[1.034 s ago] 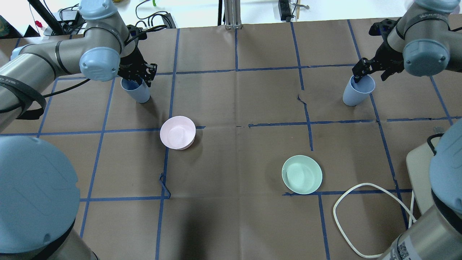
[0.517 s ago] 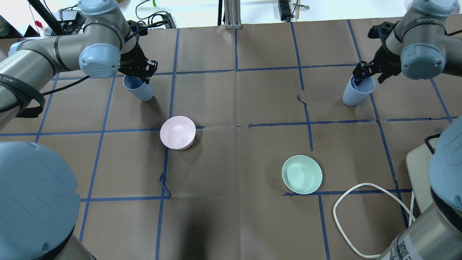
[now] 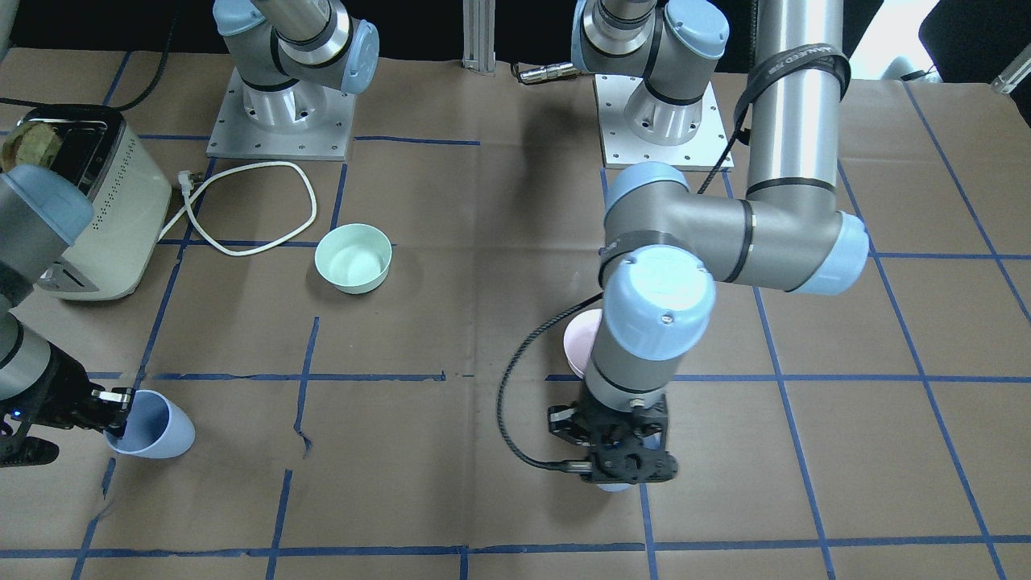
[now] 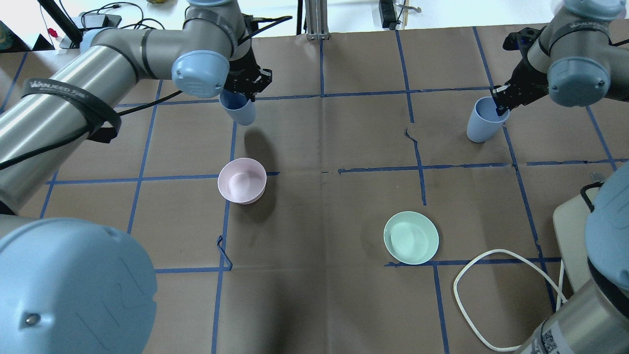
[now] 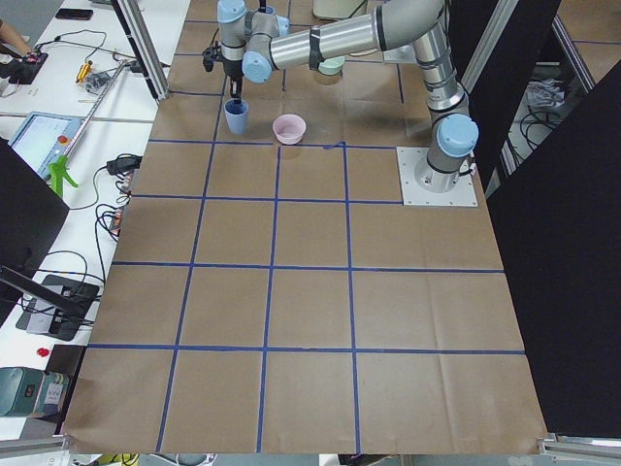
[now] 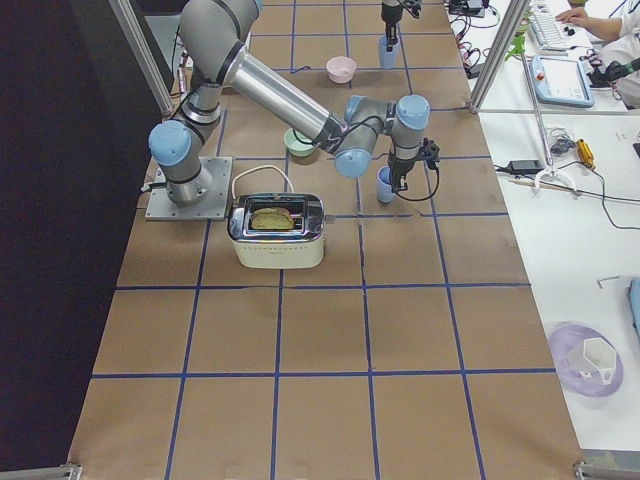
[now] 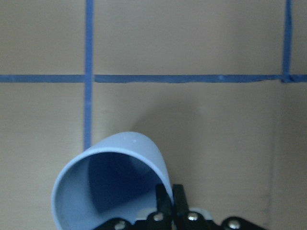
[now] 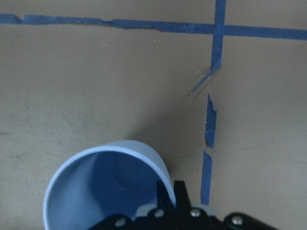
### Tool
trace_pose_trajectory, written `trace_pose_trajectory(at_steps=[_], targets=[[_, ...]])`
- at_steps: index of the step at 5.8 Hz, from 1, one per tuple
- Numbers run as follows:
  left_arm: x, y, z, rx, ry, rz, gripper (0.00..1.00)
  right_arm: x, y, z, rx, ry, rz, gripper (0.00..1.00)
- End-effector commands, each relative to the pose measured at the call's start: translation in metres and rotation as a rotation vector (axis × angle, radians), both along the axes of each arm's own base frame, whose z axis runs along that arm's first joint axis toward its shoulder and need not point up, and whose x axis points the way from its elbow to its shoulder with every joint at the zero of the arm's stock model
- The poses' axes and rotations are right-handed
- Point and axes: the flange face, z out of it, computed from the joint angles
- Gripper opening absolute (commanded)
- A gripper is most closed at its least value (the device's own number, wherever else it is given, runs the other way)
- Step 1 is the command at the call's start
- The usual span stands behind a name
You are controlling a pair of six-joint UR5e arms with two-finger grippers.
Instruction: Stack blue cups with both arms
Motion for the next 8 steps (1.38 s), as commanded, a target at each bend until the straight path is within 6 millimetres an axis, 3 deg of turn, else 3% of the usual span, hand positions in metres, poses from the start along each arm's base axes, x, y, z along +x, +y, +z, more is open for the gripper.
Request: trace_pose_trajectory(at_steps=[1,2,3,4,6,7,8], targets=[[-0.090,0.026,-0.012,0.008,0.019,-0.015,0.01,-0.001,0.003,0.059,-0.005,0.023,-0.001,0.08],[-0.108,0.032,-0.017,0.002,0.025,-0.037,0.01,0.001,0.010,0.122,0.018,0.014,-0.001,0.08],[-0.132,0.042,-0.017,-0.018,0.032,-0.075,0.01,0.008,0.029,0.192,0.052,0.003,-0.028,0.09],[-0.132,0.041,-0.019,-0.016,0.027,-0.086,0.04,0.017,0.054,0.240,0.050,0.006,-0.039,0.09],[-0.133,0.040,-0.032,0.001,0.020,-0.086,0.67,0.019,0.057,0.232,0.057,-0.013,-0.039,0.10],[-0.132,0.043,-0.018,-0.011,0.026,-0.088,0.92,0.020,0.058,0.233,0.056,-0.013,-0.039,0.10],[-0.127,0.049,0.012,-0.025,0.033,-0.087,0.98,0.020,0.057,0.232,0.054,-0.014,-0.039,0.10]])
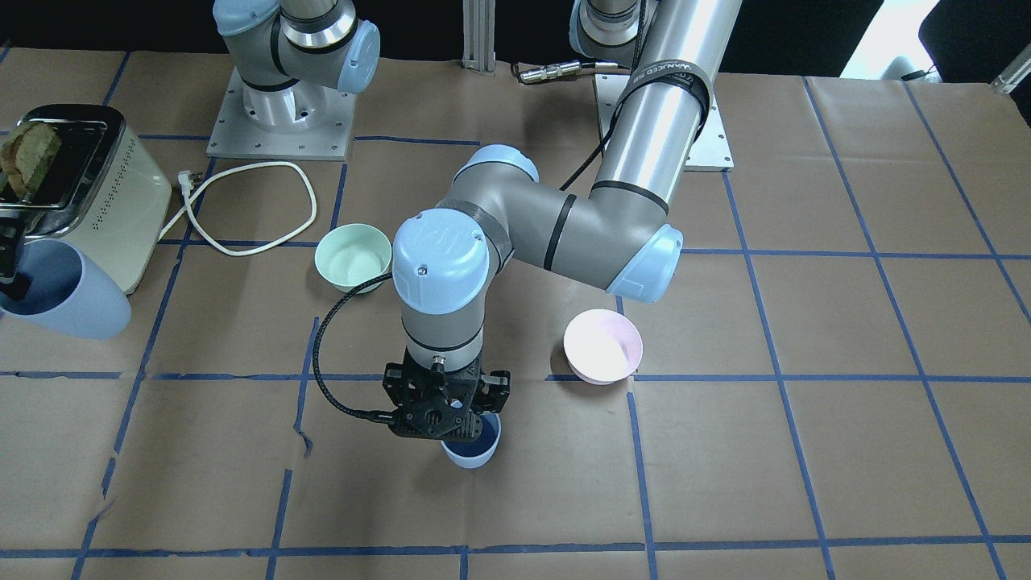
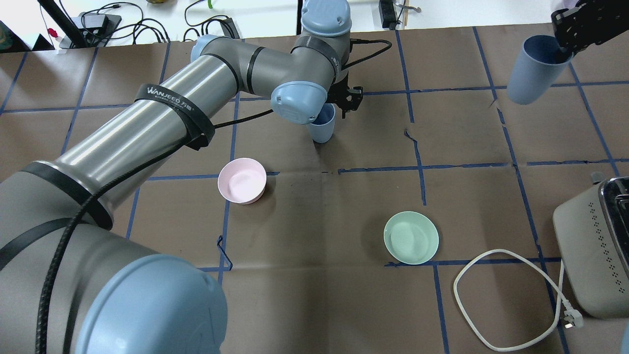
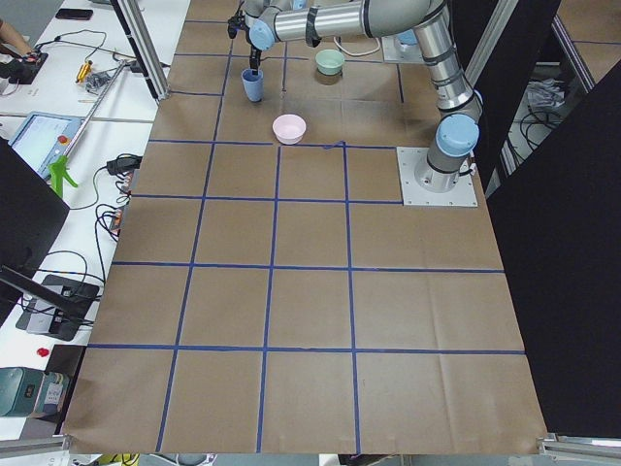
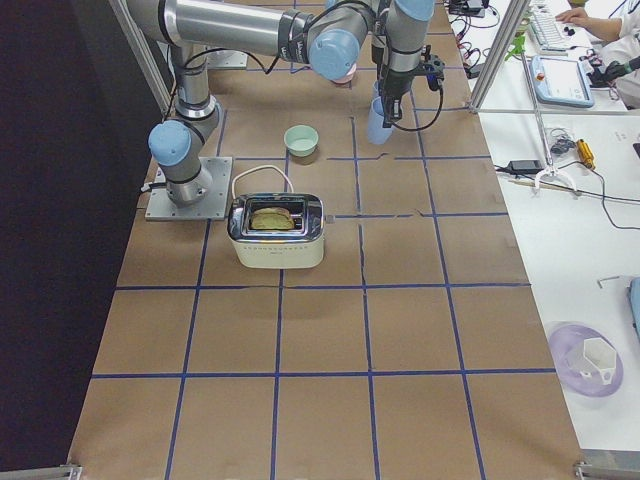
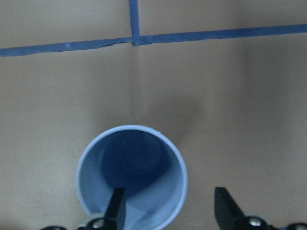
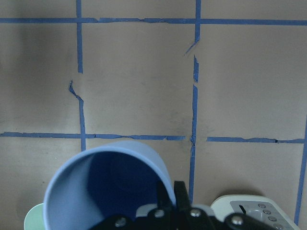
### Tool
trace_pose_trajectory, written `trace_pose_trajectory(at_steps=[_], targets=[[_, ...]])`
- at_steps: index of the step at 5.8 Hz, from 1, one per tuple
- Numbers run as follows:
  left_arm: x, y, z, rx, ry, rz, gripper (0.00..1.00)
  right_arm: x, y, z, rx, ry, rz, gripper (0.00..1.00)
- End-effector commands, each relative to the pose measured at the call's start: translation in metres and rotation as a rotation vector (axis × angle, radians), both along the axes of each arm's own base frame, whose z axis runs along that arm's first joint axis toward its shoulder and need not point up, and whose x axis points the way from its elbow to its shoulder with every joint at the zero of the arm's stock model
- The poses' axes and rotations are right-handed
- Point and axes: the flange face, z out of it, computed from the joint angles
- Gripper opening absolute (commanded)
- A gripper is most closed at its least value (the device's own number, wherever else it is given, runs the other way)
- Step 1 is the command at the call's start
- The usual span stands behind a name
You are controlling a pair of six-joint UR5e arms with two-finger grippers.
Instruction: Stack blue cups with both arms
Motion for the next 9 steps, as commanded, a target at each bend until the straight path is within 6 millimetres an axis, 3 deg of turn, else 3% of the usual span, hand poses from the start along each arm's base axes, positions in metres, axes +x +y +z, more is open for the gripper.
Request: trace_pose_trajectory(at_steps=[1,2,3,4,5,6,7,8,9], targets=[[0.028,0.021,0.080,0.010,0.016,-0.016,0.98,0.002,-0.003,0.001,-0.014,-0.001,-0.039,0.10],[0.083,0.046,0.132,0.074,-0.012,-0.041,0.98,0.030,-0.020,-0.004,-0.060,-0.022,-0.072,0.10],[0.143,0.079,0.174,0.104,-0.015,-0.032,0.98,0.081,-0.040,-0.016,-0.105,-0.016,-0.044,0.10],[0.194,0.115,0.196,0.103,-0.013,0.009,0.98,0.140,-0.055,-0.025,-0.131,-0.019,-0.060,0.10],[0.230,0.141,0.208,0.112,-0.014,0.073,0.98,0.200,-0.066,-0.039,-0.113,-0.039,-0.151,0.10],[0.241,0.149,0.210,0.146,-0.019,0.097,0.98,0.252,-0.072,-0.046,-0.103,-0.063,-0.218,0.09],[0.242,0.152,0.215,0.158,-0.020,0.099,0.98,0.319,-0.065,-0.059,-0.101,-0.081,-0.257,0.09],[0.245,0.151,0.217,0.154,-0.018,0.105,0.98,0.361,-0.061,-0.074,-0.111,-0.097,-0.286,0.09],[0.245,0.151,0.217,0.154,-0.019,0.103,0.98,0.369,-0.063,-0.091,-0.099,-0.094,-0.285,0.09]])
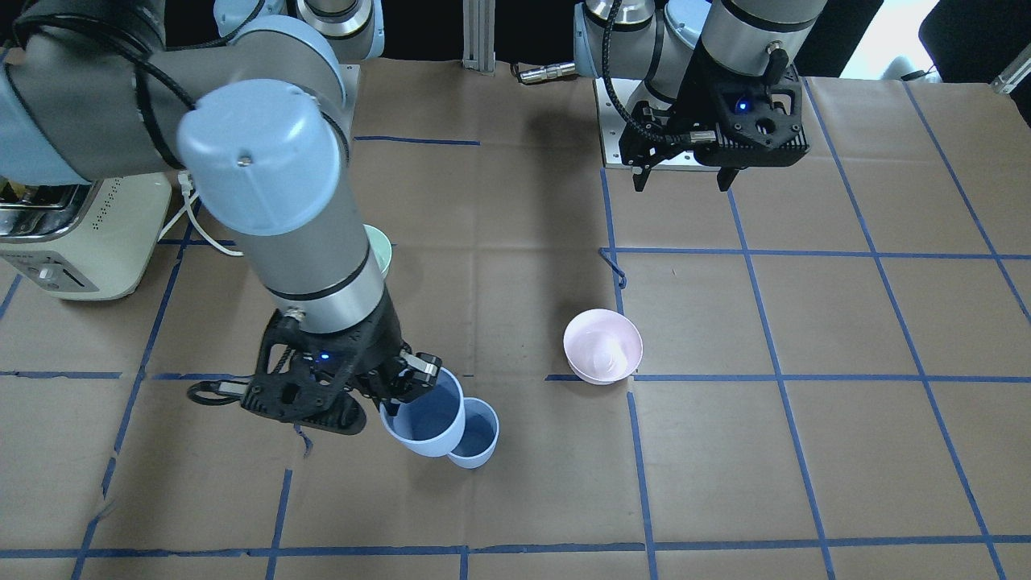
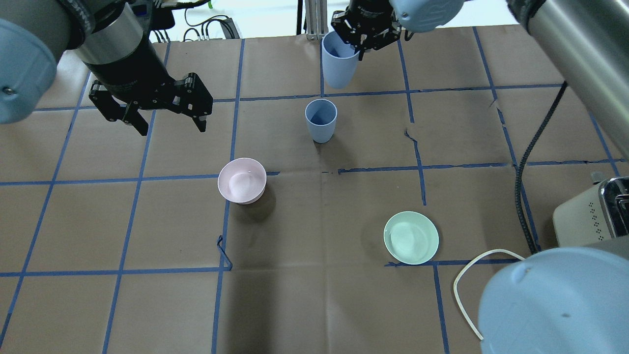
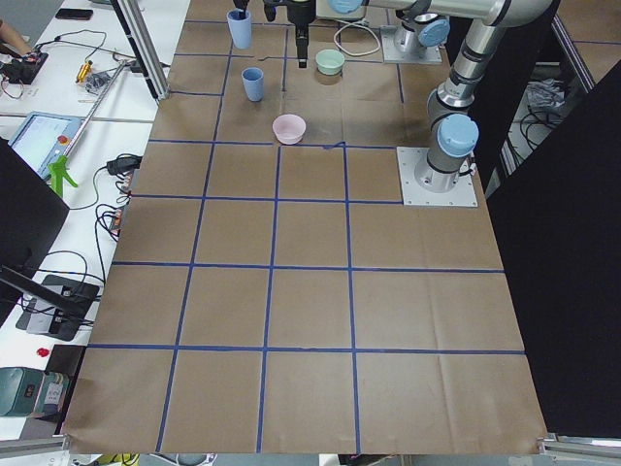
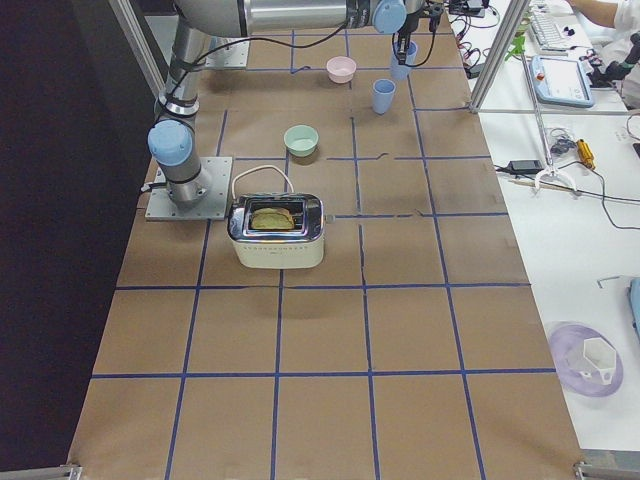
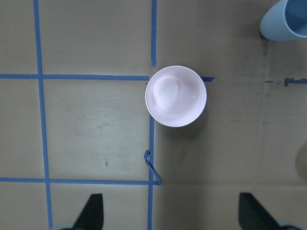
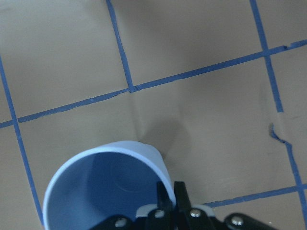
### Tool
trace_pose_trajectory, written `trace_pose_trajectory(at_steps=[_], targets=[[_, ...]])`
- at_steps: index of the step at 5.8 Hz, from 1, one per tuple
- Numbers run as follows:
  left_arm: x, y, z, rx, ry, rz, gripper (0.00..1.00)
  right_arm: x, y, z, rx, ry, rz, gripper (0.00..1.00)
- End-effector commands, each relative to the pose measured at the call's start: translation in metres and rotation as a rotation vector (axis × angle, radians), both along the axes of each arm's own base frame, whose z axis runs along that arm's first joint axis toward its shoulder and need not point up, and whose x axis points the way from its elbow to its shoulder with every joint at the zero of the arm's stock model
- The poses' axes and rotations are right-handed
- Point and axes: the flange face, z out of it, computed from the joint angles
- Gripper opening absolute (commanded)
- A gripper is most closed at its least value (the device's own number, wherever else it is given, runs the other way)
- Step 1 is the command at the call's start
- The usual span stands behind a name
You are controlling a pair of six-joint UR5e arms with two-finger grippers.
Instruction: Stack blue cups with both arms
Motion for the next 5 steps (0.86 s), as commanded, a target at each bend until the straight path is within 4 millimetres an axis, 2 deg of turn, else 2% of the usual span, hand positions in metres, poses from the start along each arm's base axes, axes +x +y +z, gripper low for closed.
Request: trace_pose_trajectory(at_steps=[1,2,5], targets=[[0.001,0.000,0.000,0.001,-0.001,-0.001,0.98,0.020,0.001,-0.025,0.025,-0.001,-0.008,0.09],[0.000,0.000,0.001,0.000,-0.002,-0.004,0.98,0.019,0.004,-0.043,0.057,0.008,-0.002,0.09],[-0.001,0.001,0.003,-0.006,0.001,-0.007,0.98,0.017,0.010,-0.076,0.069,0.012,0.001,0.09]])
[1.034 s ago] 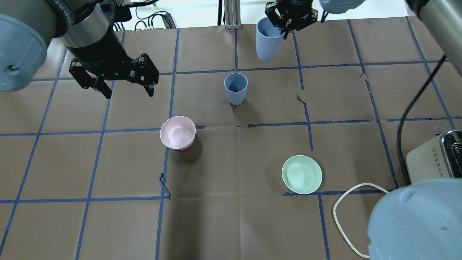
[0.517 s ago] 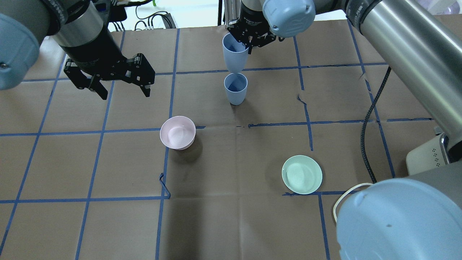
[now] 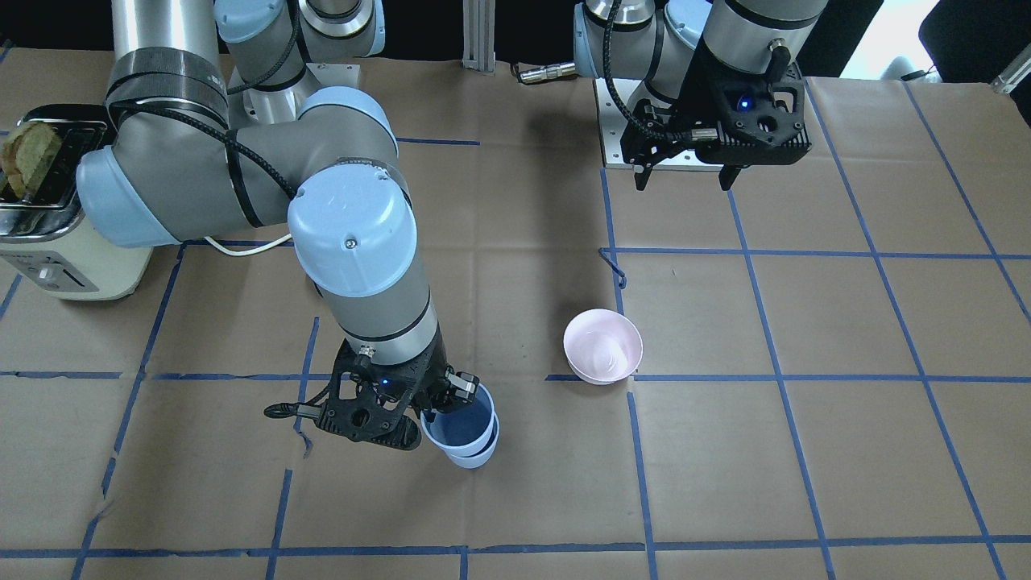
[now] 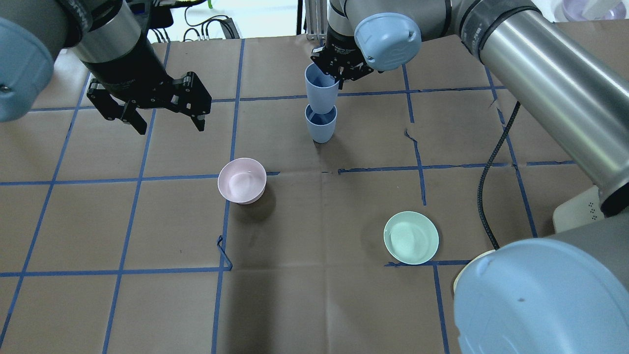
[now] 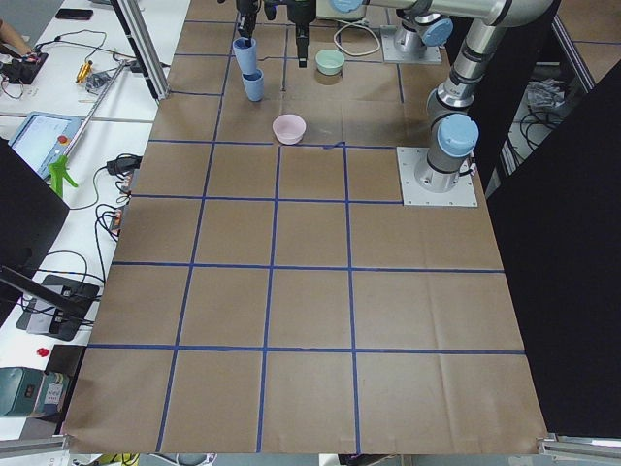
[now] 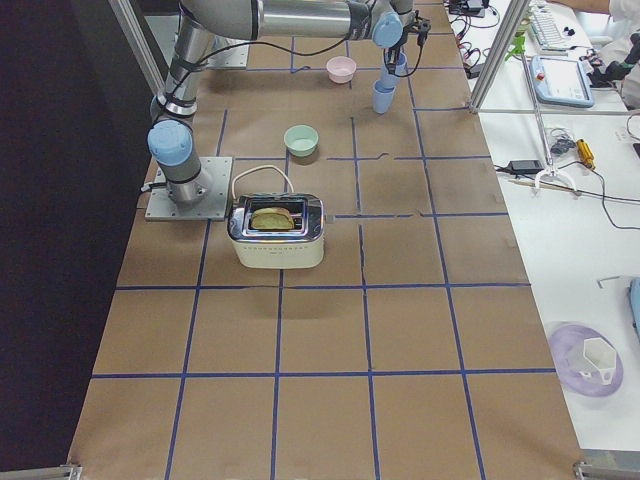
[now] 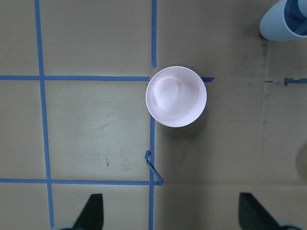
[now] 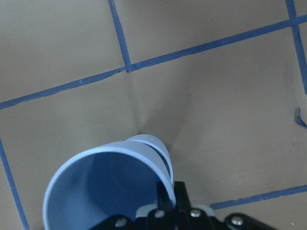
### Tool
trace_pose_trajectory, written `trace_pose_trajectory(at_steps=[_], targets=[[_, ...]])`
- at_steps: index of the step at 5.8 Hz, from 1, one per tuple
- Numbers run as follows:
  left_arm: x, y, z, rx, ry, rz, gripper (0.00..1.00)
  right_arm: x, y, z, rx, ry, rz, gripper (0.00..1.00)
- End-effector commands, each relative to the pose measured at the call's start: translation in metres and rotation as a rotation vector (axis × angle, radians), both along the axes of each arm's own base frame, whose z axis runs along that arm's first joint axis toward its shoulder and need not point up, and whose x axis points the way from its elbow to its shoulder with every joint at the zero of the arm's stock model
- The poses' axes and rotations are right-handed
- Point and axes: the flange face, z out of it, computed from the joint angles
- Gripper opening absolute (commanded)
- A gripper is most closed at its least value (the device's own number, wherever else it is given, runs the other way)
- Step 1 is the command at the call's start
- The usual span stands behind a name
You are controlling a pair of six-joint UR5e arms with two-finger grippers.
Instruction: Stack blue cups with both arms
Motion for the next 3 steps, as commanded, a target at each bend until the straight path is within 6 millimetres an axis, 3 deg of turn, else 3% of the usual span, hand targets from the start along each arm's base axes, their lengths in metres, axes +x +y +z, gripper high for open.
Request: trace_pose_trajectory(at_steps=[1,3], targets=[[-0.001,0.000,0.001,-0.003,0.005,0.000,0.98,0.000,0.004,-0.014,0.019,-0.003,0.004,0.09],[-0.001,0.000,0.001,-0.003,0.007,0.002,0.98,0.002,-0.003,-0.029,0.014,-0.004,0.006,0.14]])
